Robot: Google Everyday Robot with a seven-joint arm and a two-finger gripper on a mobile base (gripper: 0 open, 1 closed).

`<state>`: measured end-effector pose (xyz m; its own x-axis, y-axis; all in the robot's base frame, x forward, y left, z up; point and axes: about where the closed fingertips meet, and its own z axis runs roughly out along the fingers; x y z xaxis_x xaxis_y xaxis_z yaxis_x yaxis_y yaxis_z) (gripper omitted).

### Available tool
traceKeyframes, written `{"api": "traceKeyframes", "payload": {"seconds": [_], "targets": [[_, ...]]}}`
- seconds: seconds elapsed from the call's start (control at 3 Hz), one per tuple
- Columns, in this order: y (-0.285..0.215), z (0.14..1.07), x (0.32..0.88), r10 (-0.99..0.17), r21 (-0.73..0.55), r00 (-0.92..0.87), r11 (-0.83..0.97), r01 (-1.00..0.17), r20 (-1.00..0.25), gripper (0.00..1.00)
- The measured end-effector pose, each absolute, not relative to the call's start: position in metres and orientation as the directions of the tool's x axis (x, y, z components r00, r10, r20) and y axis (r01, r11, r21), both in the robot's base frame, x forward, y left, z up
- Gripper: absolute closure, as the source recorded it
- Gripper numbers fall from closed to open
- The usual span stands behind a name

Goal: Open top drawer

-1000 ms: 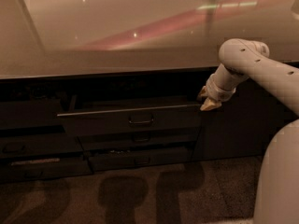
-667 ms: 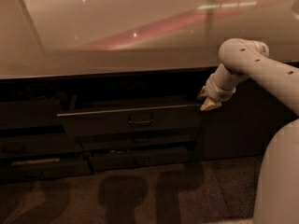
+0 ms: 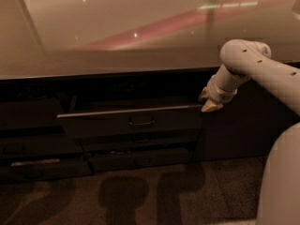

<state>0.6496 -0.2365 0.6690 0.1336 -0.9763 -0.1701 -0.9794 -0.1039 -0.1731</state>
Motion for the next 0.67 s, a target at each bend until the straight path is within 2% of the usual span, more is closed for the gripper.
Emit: {"api": "traceKeyframes", "payload": {"seconds": [0.67], "targets": [[-0.2371, 0.6686, 0.6436, -0.976, -0.173, 0.138, -0.108, -0.979, -0.171, 1.0]]}}
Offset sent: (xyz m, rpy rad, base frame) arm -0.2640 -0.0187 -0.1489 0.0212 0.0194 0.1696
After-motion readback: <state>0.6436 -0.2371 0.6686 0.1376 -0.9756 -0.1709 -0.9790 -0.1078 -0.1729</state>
